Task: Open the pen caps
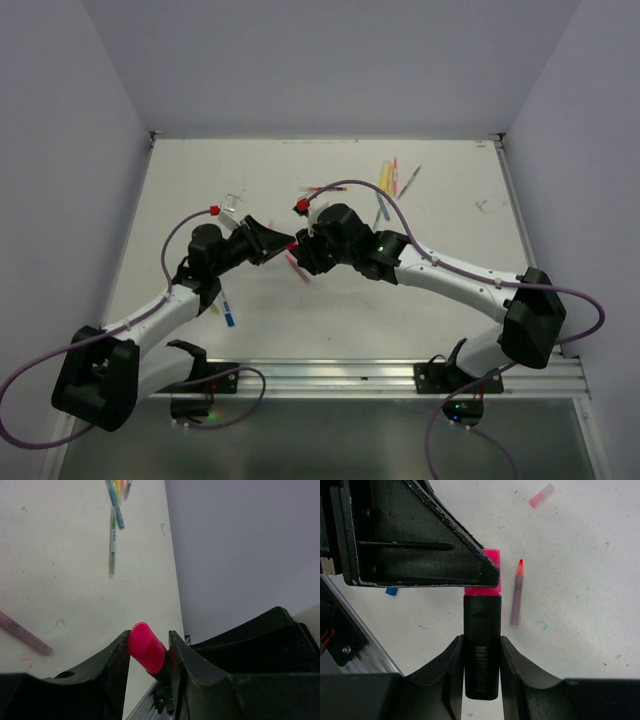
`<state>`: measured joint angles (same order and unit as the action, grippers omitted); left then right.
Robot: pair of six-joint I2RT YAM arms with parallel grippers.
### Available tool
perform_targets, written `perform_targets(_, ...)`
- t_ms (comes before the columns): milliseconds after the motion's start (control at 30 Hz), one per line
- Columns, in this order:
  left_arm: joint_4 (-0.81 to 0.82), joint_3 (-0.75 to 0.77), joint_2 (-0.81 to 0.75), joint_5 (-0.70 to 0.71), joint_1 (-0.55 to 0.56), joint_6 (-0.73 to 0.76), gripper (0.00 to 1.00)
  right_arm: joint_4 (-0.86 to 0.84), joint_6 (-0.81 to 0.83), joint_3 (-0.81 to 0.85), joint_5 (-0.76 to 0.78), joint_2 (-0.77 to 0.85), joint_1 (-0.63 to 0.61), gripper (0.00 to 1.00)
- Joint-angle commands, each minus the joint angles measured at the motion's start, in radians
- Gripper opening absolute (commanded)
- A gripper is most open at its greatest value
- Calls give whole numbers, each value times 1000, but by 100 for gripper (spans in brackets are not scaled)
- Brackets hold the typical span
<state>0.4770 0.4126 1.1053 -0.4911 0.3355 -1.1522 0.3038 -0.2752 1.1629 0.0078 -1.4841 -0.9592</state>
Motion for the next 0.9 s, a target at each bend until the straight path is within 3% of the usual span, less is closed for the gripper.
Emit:
perform_targets(0, 60, -3, 8, -23, 7, -18, 39, -54, 8, 4, -3, -8, 8, 0)
perform_targets(133, 78, 0, 14, -21, 7, -23, 26, -52, 7, 6, -28, -8, 10, 0)
perform_targets(233, 109, 2, 33, -36, 7, -37, 3, -57, 5, 3, -32, -4, 16, 0)
perform_targets(333, 136, 3, 47, -44, 7, -49, 0, -48, -8, 11, -40, -11, 28, 0)
perform_targets(367, 146, -1, 45, -37, 7, -52, 0, -39, -18, 20, -45, -13, 36, 4)
perform_targets(467, 150, -3, 22, -7, 7, -52, 0, -22, -79, 18, -97, -19, 95, 47)
perform_targets(633, 181, 28, 16, 17, 2, 11, 0, -12, -124, -15, -123, 24, 139, 99)
perform_targets(733, 276, 51, 51, -53, -12, 40, 0, -12, -116, -32, -208, 38, 169, 99)
perform_targets(867, 296, 115, 133, -190, -36, 95, 0, -92, -79, -103, -441, 76, 215, 99)
